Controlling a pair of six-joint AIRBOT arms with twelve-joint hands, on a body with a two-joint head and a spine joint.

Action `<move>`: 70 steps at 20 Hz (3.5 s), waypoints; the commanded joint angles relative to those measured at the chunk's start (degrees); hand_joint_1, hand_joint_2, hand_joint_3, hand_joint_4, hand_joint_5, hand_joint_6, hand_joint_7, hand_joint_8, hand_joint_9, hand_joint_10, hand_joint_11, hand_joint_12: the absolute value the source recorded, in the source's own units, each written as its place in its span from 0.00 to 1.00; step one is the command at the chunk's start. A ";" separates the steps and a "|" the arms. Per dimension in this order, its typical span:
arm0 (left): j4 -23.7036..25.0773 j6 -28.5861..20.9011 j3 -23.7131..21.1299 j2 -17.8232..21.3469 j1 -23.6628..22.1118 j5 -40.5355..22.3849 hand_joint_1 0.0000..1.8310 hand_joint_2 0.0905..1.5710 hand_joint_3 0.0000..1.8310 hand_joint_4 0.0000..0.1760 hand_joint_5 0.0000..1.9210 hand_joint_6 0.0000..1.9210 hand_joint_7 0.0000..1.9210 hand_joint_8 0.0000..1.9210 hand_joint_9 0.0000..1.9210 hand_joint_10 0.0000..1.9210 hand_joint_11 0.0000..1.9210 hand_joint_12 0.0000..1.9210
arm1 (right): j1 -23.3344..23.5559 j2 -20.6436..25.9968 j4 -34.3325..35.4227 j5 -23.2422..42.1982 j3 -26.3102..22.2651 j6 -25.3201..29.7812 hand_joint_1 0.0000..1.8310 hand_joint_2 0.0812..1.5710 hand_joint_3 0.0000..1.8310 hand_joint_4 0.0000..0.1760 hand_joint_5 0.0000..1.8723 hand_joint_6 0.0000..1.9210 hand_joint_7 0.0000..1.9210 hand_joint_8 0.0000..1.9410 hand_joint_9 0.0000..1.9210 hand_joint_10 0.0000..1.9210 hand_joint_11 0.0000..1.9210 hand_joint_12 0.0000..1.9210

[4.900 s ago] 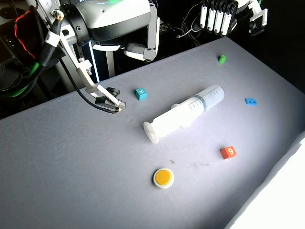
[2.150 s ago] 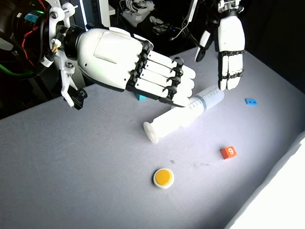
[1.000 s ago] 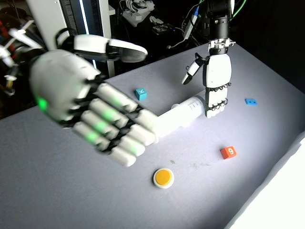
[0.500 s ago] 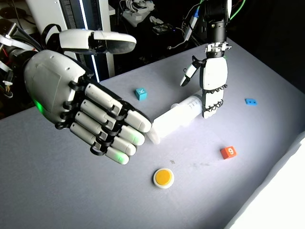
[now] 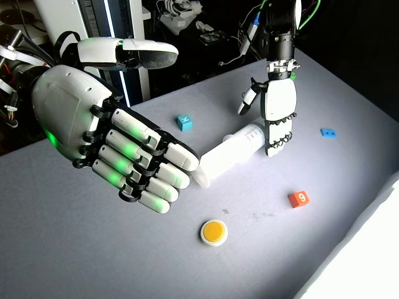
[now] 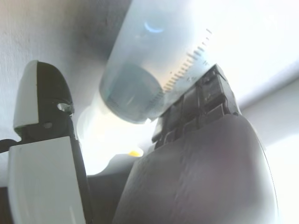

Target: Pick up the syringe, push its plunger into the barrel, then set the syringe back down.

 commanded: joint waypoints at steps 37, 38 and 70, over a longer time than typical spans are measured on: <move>-7.36 0.57 -4.55 11.20 -15.96 -10.82 0.75 0.68 0.00 0.00 0.44 0.63 0.58 0.34 0.50 0.59 0.40 0.57 | 3.89 1.97 -2.08 6.26 0.24 0.30 0.00 0.63 0.00 0.00 0.00 0.00 0.00 0.00 0.00 0.00 0.00 0.00; -7.49 0.61 -4.65 11.32 -16.59 -11.65 0.75 0.68 0.00 0.00 0.45 0.62 0.58 0.35 0.50 0.59 0.41 0.58 | 4.12 1.64 -1.38 5.75 0.20 -0.15 0.00 0.64 0.00 0.00 0.00 0.00 0.00 0.00 0.00 0.00 0.00 0.00; -7.63 0.60 -5.60 11.98 -19.89 -11.64 0.75 0.69 0.00 0.00 0.44 0.62 0.55 0.43 0.50 0.56 0.40 0.52 | 7.29 -18.42 6.04 5.48 0.38 -0.59 0.00 0.64 0.00 0.00 0.00 0.00 0.00 0.00 0.00 0.00 0.00 0.00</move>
